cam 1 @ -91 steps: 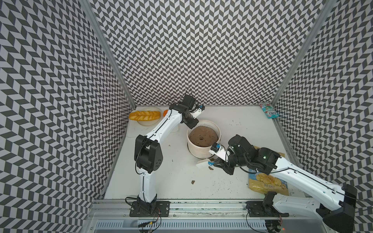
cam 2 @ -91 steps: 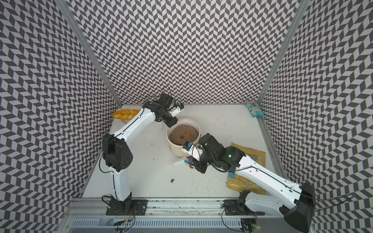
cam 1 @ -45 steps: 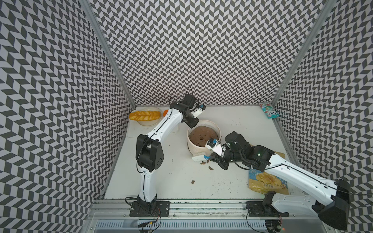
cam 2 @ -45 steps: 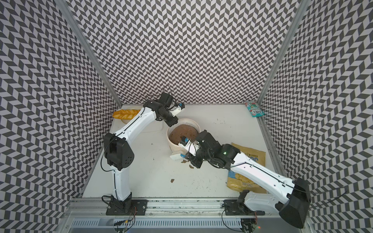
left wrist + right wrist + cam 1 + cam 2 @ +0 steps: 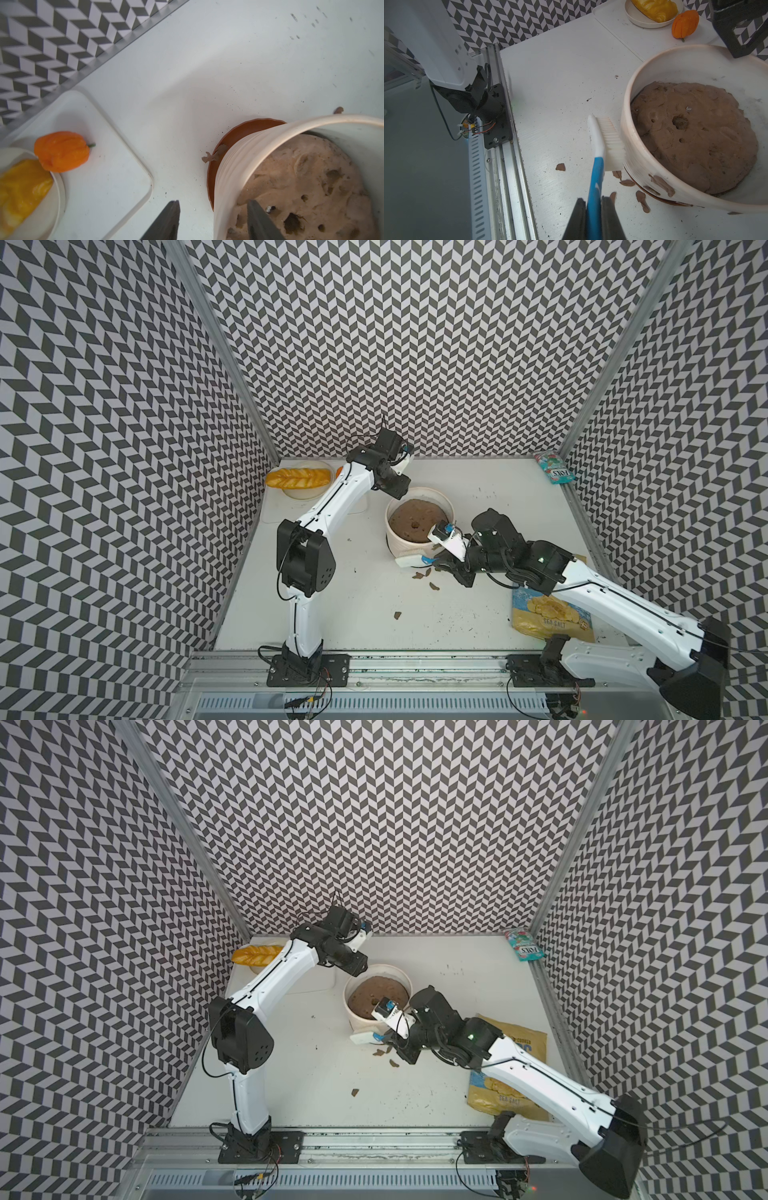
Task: Scrub the dried mud off the ceramic pot
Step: Brush off the soil from the pot, then rotate the pot on the tray.
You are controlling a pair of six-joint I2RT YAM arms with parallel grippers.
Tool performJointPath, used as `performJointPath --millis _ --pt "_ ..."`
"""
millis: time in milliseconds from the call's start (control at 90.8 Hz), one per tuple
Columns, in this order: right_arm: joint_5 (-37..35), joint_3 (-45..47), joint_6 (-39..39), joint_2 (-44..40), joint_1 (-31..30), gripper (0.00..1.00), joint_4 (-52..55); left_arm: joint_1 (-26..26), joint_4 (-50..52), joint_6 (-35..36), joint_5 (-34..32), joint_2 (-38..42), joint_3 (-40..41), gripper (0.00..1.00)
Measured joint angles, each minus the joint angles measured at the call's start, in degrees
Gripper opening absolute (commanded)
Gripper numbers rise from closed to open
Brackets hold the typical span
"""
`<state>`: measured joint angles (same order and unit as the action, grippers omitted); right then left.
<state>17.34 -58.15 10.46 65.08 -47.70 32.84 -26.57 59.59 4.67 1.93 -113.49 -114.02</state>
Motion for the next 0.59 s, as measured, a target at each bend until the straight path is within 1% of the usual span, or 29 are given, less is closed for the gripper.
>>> performJointPath --millis 220,474,595 --pt "1.8 2.3 -0.2 -2.1 0.3 0.0 -2.3 -1.4 3.7 -12.1 -5.6 6.8 6.3 0.51" --pt "3.1 4.5 -1.1 -4.3 0.3 0.0 -3.5 -5.9 5.4 -22.1 -9.7 12.9 15.9 0.47" --pt "3.7 5.6 -1.7 -6.4 0.3 0.0 -4.2 -7.1 6.1 -26.2 -10.4 14.0 19.9 0.42"
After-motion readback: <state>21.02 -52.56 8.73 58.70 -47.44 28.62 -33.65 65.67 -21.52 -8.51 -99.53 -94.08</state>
